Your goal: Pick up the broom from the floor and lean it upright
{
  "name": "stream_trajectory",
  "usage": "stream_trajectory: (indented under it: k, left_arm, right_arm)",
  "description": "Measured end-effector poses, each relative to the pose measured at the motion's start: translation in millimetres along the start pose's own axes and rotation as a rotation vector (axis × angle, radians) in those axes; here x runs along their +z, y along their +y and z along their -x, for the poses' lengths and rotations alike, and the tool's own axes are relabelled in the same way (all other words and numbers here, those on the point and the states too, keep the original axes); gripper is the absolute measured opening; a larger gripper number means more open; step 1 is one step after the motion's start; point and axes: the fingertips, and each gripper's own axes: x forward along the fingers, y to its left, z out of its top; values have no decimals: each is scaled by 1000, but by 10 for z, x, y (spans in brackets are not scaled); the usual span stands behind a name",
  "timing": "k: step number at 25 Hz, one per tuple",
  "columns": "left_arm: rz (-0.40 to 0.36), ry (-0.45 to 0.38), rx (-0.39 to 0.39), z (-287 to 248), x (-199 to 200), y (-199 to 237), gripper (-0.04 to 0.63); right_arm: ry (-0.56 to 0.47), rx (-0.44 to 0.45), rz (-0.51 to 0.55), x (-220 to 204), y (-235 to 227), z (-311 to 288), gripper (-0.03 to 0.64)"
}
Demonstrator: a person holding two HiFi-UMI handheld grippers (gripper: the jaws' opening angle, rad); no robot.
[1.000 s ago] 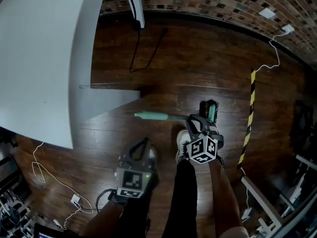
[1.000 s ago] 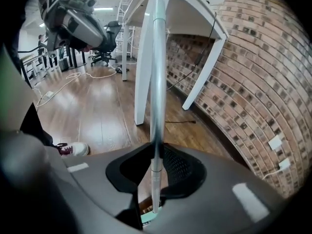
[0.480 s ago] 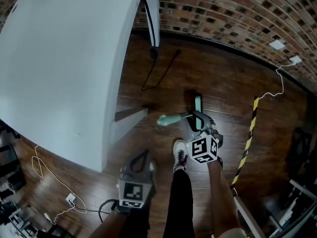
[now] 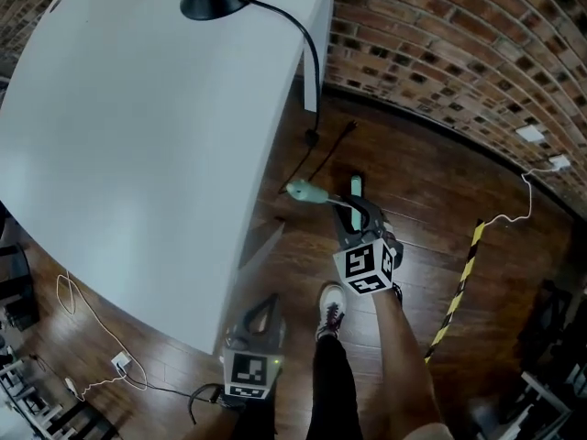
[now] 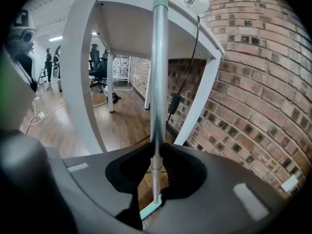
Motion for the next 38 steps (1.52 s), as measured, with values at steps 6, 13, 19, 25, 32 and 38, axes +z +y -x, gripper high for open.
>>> stream_trajectory:
  k: [6,13,19,25,32,38]
  left_arm:
    - [41,-29,1,-21,118,9,2]
    - [40,-14,-1,14,-10,53,2]
    - [38,4,-11,38,-136,28,2]
    - [38,2,-21,21,-136,-8,2]
    - [41,6,-18,24,-155,2,2]
    - [39,5,-13,-4,-164,2,2]
  right_arm:
    - [-32,31,62,283,-2,-247,94]
    - [-55,41,190,365,104,-437,118]
    - [-62,30,253,337,163,-487,139]
    - [-62,20,215,328,123,-506,173]
    - [-65,20,196,333,94,-533,195]
    - [-72,20,168,318,36,-554,221]
